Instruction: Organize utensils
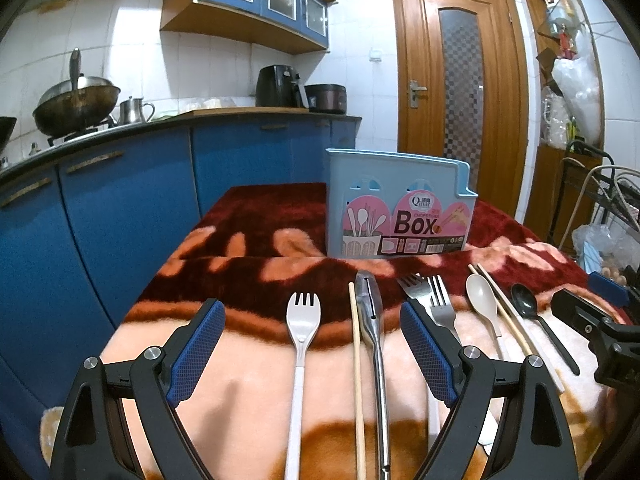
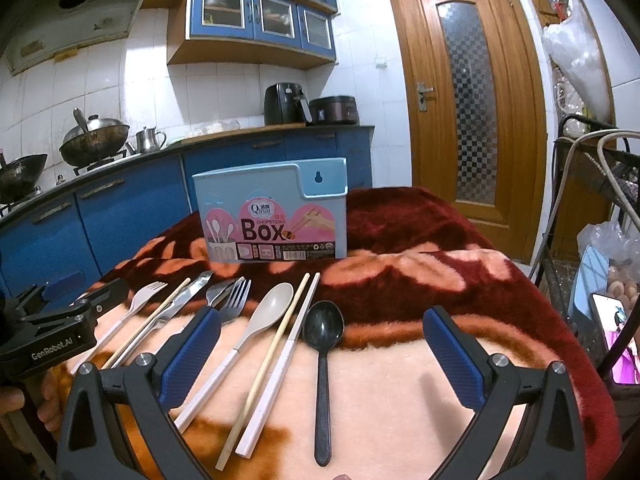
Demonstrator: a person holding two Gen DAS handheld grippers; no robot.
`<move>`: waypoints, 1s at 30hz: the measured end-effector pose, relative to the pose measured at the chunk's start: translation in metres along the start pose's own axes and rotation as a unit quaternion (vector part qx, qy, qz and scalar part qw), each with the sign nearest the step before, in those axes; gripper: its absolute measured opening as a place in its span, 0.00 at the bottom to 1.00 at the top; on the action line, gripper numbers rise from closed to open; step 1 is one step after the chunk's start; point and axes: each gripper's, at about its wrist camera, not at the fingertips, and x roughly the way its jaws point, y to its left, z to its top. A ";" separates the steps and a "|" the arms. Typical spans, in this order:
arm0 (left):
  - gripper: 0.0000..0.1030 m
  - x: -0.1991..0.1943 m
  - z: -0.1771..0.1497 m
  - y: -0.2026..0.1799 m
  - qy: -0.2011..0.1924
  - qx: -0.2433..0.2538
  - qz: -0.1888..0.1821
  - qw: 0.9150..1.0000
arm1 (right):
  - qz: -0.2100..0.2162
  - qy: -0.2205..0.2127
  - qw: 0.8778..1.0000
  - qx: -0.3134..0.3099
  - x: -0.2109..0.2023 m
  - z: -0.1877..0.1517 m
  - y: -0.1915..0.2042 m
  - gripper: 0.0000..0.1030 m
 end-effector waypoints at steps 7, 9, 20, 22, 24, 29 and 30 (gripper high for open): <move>0.87 -0.007 0.021 0.008 0.017 0.033 0.010 0.999 | -0.002 0.057 0.998 -0.025 0.005 0.017 0.001 1.00; 0.87 -0.005 0.028 0.012 0.036 0.035 0.006 0.999 | 0.000 0.085 0.996 -0.030 0.008 0.024 0.001 1.00; 0.87 0.022 0.040 0.030 0.161 0.035 -0.006 0.986 | -0.008 0.198 0.977 -0.080 0.023 0.040 0.003 0.93; 0.87 0.027 0.039 0.029 0.177 0.043 -0.010 0.983 | -0.007 0.225 0.970 -0.088 0.029 0.042 0.005 0.88; 0.87 0.033 0.037 0.027 0.198 0.050 -0.018 0.979 | -0.008 0.249 0.964 -0.097 0.035 0.043 0.006 0.77; 0.77 0.048 0.034 0.023 0.247 0.062 -0.027 0.967 | -0.015 0.302 0.948 -0.102 0.053 0.044 0.005 0.65; 0.71 0.051 0.034 0.023 0.259 0.060 -0.031 0.964 | -0.017 0.307 0.946 -0.101 0.055 0.045 0.005 0.63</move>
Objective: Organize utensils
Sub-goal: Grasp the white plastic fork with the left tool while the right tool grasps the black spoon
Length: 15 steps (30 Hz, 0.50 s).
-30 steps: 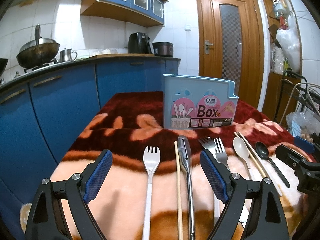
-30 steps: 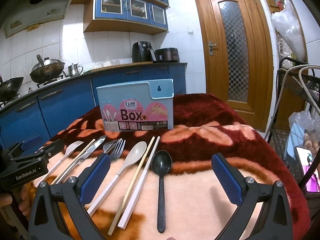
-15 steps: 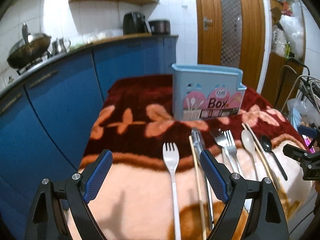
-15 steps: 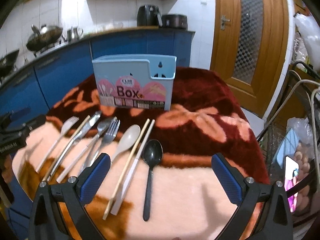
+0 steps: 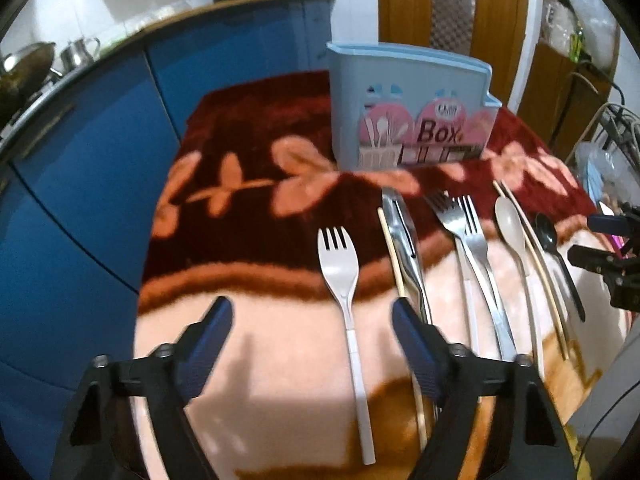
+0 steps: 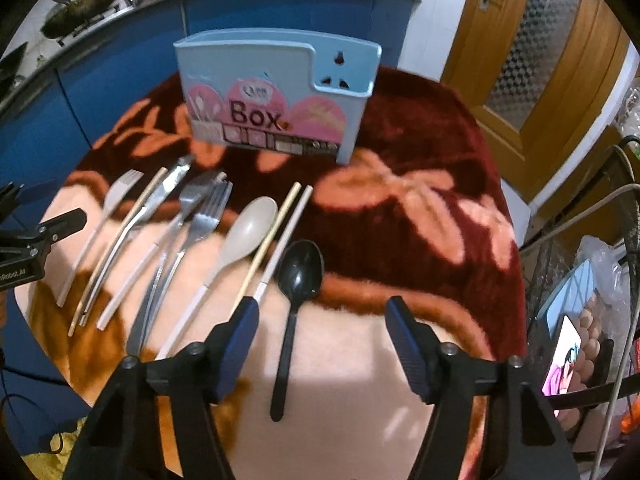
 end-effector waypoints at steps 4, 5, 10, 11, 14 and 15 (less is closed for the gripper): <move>0.57 0.009 0.005 0.001 0.038 -0.002 -0.022 0.999 | 0.005 0.040 0.999 0.000 0.012 0.006 0.000 0.57; 0.55 0.011 0.006 0.000 0.046 0.000 -0.024 0.999 | 0.012 0.051 0.999 0.003 0.015 0.007 0.000 0.55; 0.38 0.024 0.009 -0.003 0.092 0.014 -0.035 0.995 | 0.033 0.082 0.996 0.006 0.023 0.011 0.001 0.47; 0.37 0.027 0.008 -0.004 0.104 0.017 -0.041 0.994 | 0.036 0.086 0.996 0.007 0.024 0.012 0.001 0.46; 0.29 0.035 0.007 -0.006 0.127 0.021 -0.051 0.990 | 0.045 0.102 0.994 0.012 0.030 0.016 0.001 0.39; 0.29 0.035 0.007 -0.007 0.129 0.022 -0.052 0.990 | 0.047 0.107 0.993 0.012 0.032 0.017 0.001 0.37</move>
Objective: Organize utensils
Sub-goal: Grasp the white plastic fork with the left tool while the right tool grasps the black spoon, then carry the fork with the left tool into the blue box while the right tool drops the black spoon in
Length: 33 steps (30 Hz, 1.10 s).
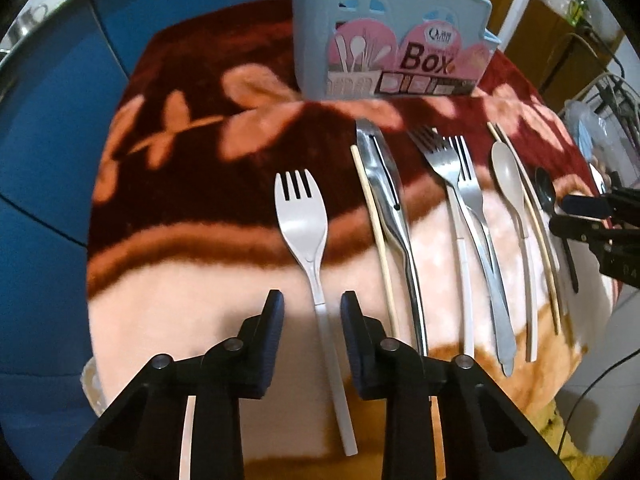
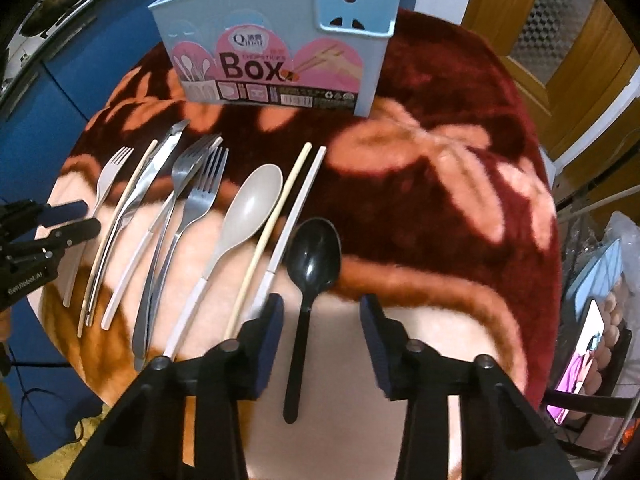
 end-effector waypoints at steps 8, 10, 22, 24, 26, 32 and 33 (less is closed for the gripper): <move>0.27 0.003 0.012 0.004 0.025 -0.002 -0.009 1.000 | 0.007 0.017 1.000 0.002 0.008 0.012 -0.004 0.32; 0.23 0.004 0.016 0.005 0.032 -0.001 -0.012 0.999 | 0.007 0.022 1.000 -0.002 0.010 0.015 -0.004 0.30; 0.06 -0.012 0.005 0.019 -0.017 -0.033 -0.051 0.998 | 0.022 -0.017 0.999 0.021 0.005 0.006 -0.006 0.05; 0.06 -0.021 -0.002 0.022 -0.038 -0.036 -0.060 0.997 | 0.032 -0.034 0.998 0.031 0.000 -0.002 -0.012 0.05; 0.06 -0.036 -0.009 0.024 -0.071 -0.038 -0.060 0.995 | 0.041 -0.053 0.997 0.039 -0.008 -0.007 -0.017 0.05; 0.06 -0.078 -0.011 0.019 -0.180 -0.039 -0.079 0.980 | 0.069 -0.143 0.986 0.056 -0.039 -0.015 -0.022 0.05; 0.06 -0.083 -0.008 0.017 -0.194 -0.039 -0.079 0.977 | 0.072 -0.162 0.982 0.057 -0.045 -0.018 -0.023 0.05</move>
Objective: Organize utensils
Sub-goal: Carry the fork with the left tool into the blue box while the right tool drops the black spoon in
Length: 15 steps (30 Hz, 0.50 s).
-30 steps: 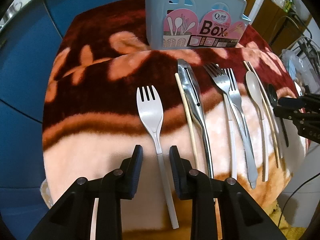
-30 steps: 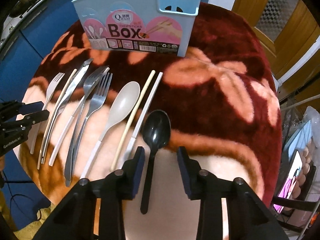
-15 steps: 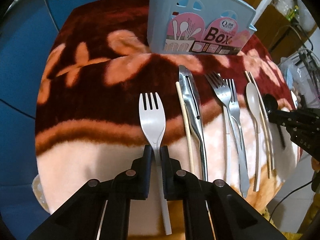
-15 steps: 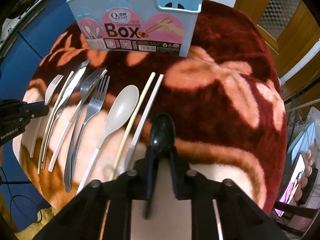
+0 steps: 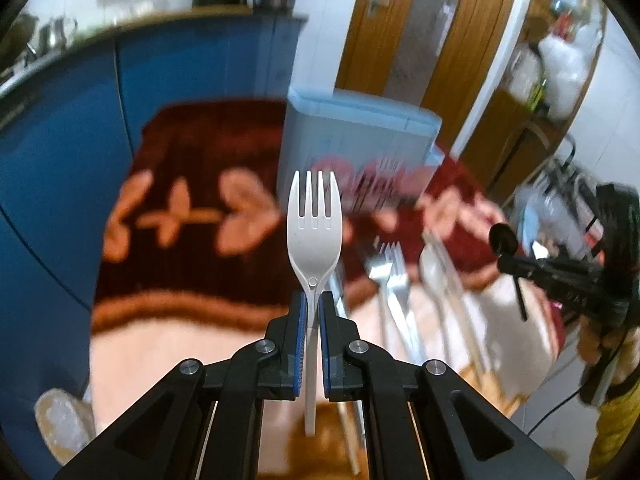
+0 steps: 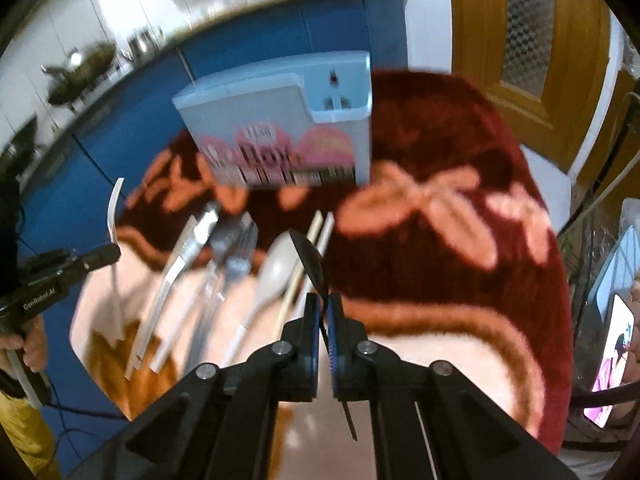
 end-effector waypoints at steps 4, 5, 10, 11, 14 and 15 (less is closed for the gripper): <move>0.06 -0.013 0.017 -0.011 -0.069 0.008 0.001 0.998 | 0.011 -0.084 0.996 0.001 -0.021 0.007 0.002 0.05; 0.06 -0.016 0.022 -0.012 -0.083 0.006 -0.003 0.997 | 0.015 -0.099 0.995 0.004 -0.024 0.010 0.003 0.05; 0.06 -0.028 0.048 -0.008 -0.126 -0.006 -0.017 0.992 | 0.028 -0.162 0.986 0.005 -0.034 0.022 0.005 0.05; 0.06 -0.030 0.055 -0.007 -0.132 -0.007 -0.018 0.991 | 0.032 -0.169 0.985 0.006 -0.038 0.024 0.004 0.05; 0.06 -0.030 0.074 -0.010 -0.145 -0.013 -0.021 0.989 | 0.038 -0.183 0.982 0.008 -0.038 0.031 0.003 0.05; 0.06 -0.030 0.080 -0.011 -0.150 -0.014 -0.021 0.988 | 0.039 -0.187 0.982 0.009 -0.037 0.034 0.003 0.05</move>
